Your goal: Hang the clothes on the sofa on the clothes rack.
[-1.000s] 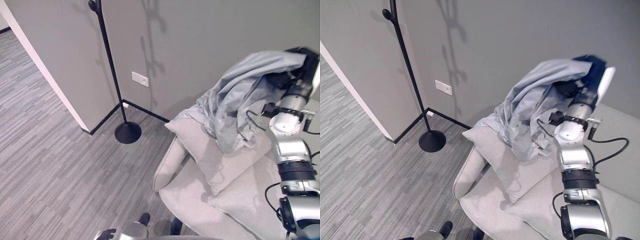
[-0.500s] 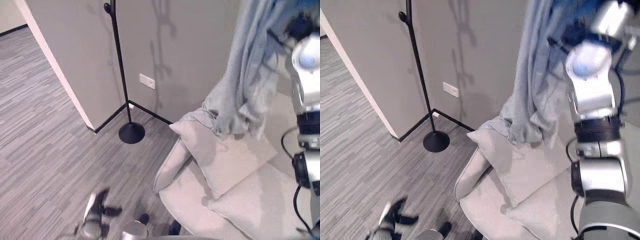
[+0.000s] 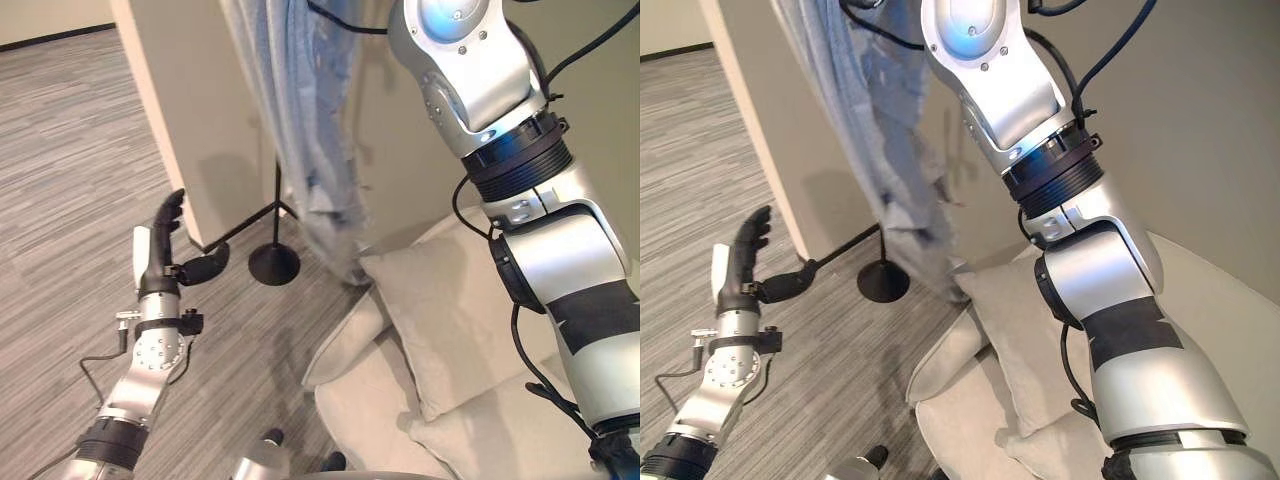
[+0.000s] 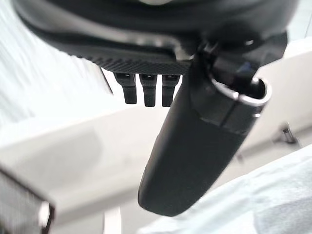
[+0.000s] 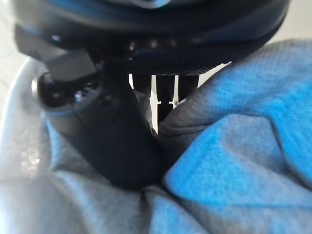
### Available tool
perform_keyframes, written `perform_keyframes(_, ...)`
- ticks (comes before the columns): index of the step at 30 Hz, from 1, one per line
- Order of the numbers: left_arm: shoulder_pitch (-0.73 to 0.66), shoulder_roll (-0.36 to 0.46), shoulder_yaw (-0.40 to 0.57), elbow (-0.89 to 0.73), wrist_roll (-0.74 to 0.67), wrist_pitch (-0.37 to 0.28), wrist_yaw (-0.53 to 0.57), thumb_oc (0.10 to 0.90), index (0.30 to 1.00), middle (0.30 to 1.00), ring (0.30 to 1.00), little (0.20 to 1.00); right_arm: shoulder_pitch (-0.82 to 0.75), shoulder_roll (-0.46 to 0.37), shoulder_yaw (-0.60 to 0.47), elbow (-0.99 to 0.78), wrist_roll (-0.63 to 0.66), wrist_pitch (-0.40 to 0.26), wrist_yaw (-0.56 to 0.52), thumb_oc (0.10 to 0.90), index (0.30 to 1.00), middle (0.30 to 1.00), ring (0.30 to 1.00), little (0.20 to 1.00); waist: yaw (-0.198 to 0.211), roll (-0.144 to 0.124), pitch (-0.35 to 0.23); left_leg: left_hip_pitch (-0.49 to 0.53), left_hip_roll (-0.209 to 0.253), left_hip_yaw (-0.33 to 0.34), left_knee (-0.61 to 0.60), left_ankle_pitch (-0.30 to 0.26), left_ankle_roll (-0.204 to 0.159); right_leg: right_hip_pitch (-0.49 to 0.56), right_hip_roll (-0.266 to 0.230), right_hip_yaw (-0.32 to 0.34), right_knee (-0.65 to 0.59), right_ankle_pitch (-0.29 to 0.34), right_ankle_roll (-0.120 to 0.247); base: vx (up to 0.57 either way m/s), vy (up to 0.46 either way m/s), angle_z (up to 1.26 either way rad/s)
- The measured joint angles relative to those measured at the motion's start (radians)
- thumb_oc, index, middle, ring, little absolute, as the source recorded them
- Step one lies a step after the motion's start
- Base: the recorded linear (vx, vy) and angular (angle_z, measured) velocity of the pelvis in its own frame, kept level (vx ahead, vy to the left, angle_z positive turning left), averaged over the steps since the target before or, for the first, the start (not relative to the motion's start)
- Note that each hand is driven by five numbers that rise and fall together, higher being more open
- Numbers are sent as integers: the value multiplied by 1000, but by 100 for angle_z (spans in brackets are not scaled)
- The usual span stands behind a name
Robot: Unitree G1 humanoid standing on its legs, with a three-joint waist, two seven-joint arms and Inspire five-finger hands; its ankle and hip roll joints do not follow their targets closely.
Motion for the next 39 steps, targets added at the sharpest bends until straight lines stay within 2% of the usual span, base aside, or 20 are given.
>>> perform_keyframes(6, 63, 47, 102, -193, 193, 8, 110, 800, 900, 900, 900, 900, 53, 22, -1, -64, 40, -3, 24, 400, 300, 300, 300, 300, 56, -13, 7, 1, -3, -22, -2, 1, 1, 9, -5, -24, -1, -11, 1, -4, 4, 12)
perform_keyframes(11, 71, 55, 101, -333, 189, -15, 102, 800, 900, 900, 900, 900, 126, 95, 8, -133, 90, -8, 87, 400, 300, 300, 300, 300, 69, -26, 17, 1, -3, -23, -1, -6, -9, 10, -4, -23, 0, -13, 3, 1, -5, 1)
perform_keyframes(16, 66, 13, -63, -357, -64, -67, -24, 800, 900, 900, 900, 900, 143, 144, 84, -132, 210, -9, 146, 400, 300, 300, 300, 300, 63, -35, 20, 3, -7, -21, 4, -8, -10, 11, -2, -22, 0, -13, 3, -26, 4, 0)
perform_keyframes(17, 36, -12, -133, -310, -175, -87, -54, 800, 900, 900, 900, 900, 145, 167, 100, -133, 266, -10, 167, 400, 300, 300, 300, 300, 57, -32, 23, 2, -8, -20, 10, -5, -7, 15, -4, -19, -2, -12, 3, -19, 6, -4)
perform_keyframes(18, 26, -13, -163, -288, -218, -80, -88, 800, 900, 900, 900, 900, 145, 181, 113, -133, 280, -9, 183, 400, 300, 300, 300, 300, 53, -35, 23, 2, -9, -18, 14, -10, -11, 15, -3, -16, 0, -12, 3, -33, 20, -7)
perform_keyframes(19, 12, -28, -206, -251, -251, -82, -119, 800, 900, 900, 900, 900, 146, 200, 136, -137, 306, -9, 199, 400, 300, 300, 300, 300, 21, -44, 23, 3, -10, -14, 18, -13, -12, 16, -2, -12, 0, -12, 3, -22, 18, -6)
perform_keyframes(20, -20, -43, -238, -206, -273, -84, -123, 800, 900, 900, 900, 900, 148, 205, 153, -141, 331, -9, 206, 400, 300, 300, 300, 300, 12, -44, 23, 4, -10, -14, 18, -13, -11, 17, -2, -12, 0, -12, 4, -19, 23, -8)
perform_keyframes(21, -100, -76, -284, -112, -329, -80, -129, 400, 300, 300, 300, 300, 151, 218, 182, -144, 372, -8, 223, 400, 300, 300, 300, 300, 7, -37, 28, 5, -9, -8, 21, -10, -8, 17, -2, -3, 0, -9, 7, -9, 13, -24)
perform_keyframes(22, -135, -108, -294, -72, -374, -68, -135, 400, 300, 300, 300, 300, 152, 243, 202, -151, 394, -7, 237, 400, 300, 300, 300, 300, -17, -48, 23, 11, -7, 11, 21, -14, -10, 16, 1, 15, 0, -5, 12, -7, 21, -30)
perform_keyframes(23, -150, -112, -301, -51, -390, -69, -135, 400, 300, 300, 300, 300, 156, 254, 209, -158, 401, -7, 243, 400, 300, 300, 300, 300, -24, -40, 28, 9, -8, 12, 21, -13, -9, 16, 0, 17, 0, -4, 13, -1, 15, -27)
perform_keyframes(24, -192, -131, -309, -7, -410, -67, -139, 400, 300, 300, 300, 300, 157, 258, 224, -184, 423, -7, 252, 400, 300, 300, 300, 300, -63, -43, 27, 12, -8, 19, 22, -14, -8, 16, 0, 25, 0, -3, 14, 4, 15, -12)
perform_keyframes(26, -221, -155, -288, 11, -441, -64, -127, 400, 300, 300, 300, 300, 158, 252, 228, -225, 430, -7, 263, 400, 300, 300, 300, 300, -89, -43, 27, 19, -4, 33, 19, -8, 0, 16, 0, 44, 0, 1, 19, 3, 15, -23)
perform_keyframes(27, -223, -162, -277, 6, -441, -64, -126, 400, 300, 300, 300, 300, 158, 243, 228, -239, 430, -9, 266, 400, 300, 300, 300, 300, -99, -43, 27, 21, -3, 36, 19, -8, 1, 16, -1, 49, 0, 2, 19, 8, 13, -27)
perform_keyframes(28, -211, -177, -243, -27, -441, -64, -122, 400, 300, 300, 300, 300, 158, 198, 225, -281, 431, -13, 272, 400, 300, 300, 300, 300, -120, -43, 27, 24, -3, 47, 17, -8, 3, 15, -1, 57, 0, 2, 19, 8, 5, -15)
perform_keyframes(33, -134, -211, -131, -76, -439, -68, -108, 400, 300, 300, 300, 300, 165, 45, 168, -324, 432, -57, 284, 400, 300, 300, 300, 300, -132, -42, 26, 33, -1, 61, 13, -12, 5, 16, -1, 69, 0, 3, 16, 4, -5, -9)
perform_keyframes(34, -82, -209, -87, -101, -438, -72, -94, 400, 300, 300, 300, 300, 180, -24, 141, -326, 434, -67, 291, 400, 300, 300, 300, 300, -132, -36, 29, 32, -2, 62, 12, -14, 4, 16, -1, 68, 0, 2, 15, 0, 0, 0)
perform_keyframes(39, 69, -207, 84, -174, -430, -76, -72, 400, 300, 300, 300, 300, 336, -239, 48, -385, 428, -74, 319, 400, 300, 300, 300, 300, -119, -28, 34, 29, -3, 54, 12, -15, 2, 15, -3, 61, 0, -2, 11, -3, -2, 4)
